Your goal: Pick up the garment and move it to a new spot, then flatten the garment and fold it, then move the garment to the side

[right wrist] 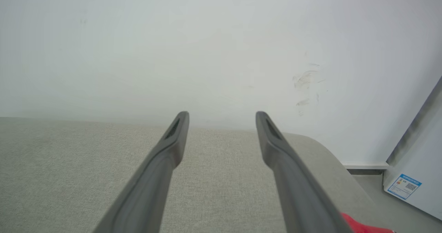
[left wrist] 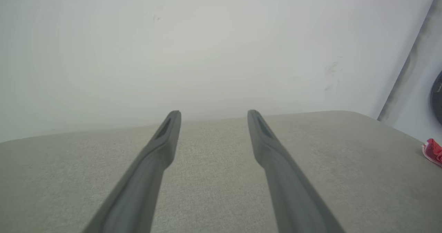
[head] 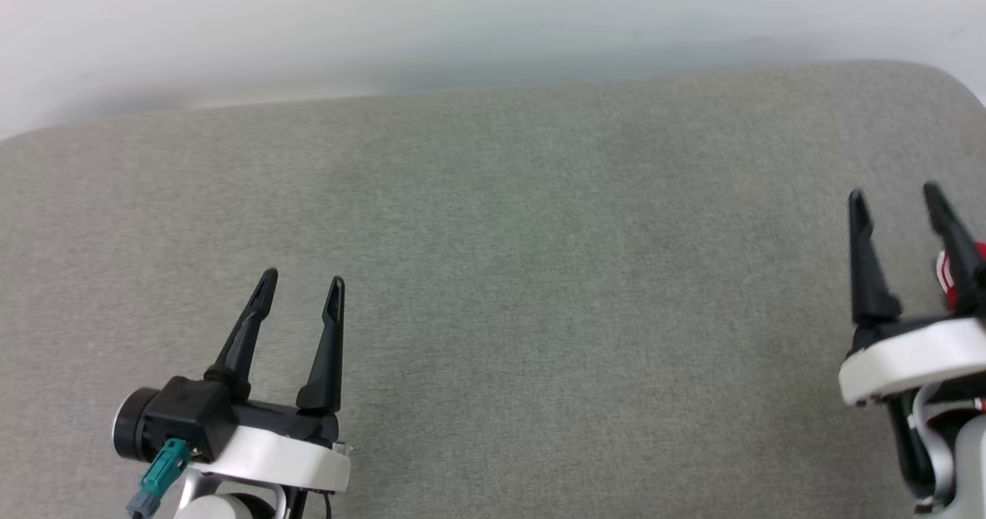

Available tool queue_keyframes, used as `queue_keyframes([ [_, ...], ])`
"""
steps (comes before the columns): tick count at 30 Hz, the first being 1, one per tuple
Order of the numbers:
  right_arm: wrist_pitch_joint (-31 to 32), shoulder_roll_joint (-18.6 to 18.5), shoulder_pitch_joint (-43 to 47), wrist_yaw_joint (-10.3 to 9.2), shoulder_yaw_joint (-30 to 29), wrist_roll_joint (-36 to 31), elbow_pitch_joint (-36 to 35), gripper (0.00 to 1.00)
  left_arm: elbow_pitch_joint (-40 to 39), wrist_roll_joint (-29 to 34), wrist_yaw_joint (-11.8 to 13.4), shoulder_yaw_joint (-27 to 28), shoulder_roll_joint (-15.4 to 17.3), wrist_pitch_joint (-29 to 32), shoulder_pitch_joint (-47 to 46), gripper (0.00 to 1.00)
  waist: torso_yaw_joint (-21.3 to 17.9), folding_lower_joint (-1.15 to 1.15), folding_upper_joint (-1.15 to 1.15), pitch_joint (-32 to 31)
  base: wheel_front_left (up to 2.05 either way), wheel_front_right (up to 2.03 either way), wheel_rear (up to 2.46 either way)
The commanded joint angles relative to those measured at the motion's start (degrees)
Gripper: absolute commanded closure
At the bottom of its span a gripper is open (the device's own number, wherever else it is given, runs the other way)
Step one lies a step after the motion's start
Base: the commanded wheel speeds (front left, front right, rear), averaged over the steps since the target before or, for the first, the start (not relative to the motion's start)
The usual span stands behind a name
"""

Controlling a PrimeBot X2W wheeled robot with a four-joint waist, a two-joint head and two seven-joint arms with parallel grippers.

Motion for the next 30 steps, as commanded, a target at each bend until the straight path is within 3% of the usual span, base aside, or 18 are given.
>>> queue_keyframes([
  [1,-0.9,0.2,1.3,-0.04,0.0,0.1,0.8,0.00,0.4,0.4,-0.1,0.2,-0.4,-0.1,0.7,0.00,1.4,0.02,0.00,-1.5,0.00,0.00,0.00],
  [15,-9.7,3.7,5.8,-0.04,4.6,2.8,9.6,0.00,4.4,-1.4,-0.3,5.4,-4.2,-0.1,3.7,0.00,3.0,0.02,0.00,-4.1,0.00,0.00,0.00],
  [30,-12.3,4.1,5.7,-0.04,6.4,4.6,11.9,0.00,5.2,0.4,-0.5,6.9,-5.1,-0.1,4.4,0.00,2.9,0.02,0.00,-4.6,0.00,0.00,0.00],
])
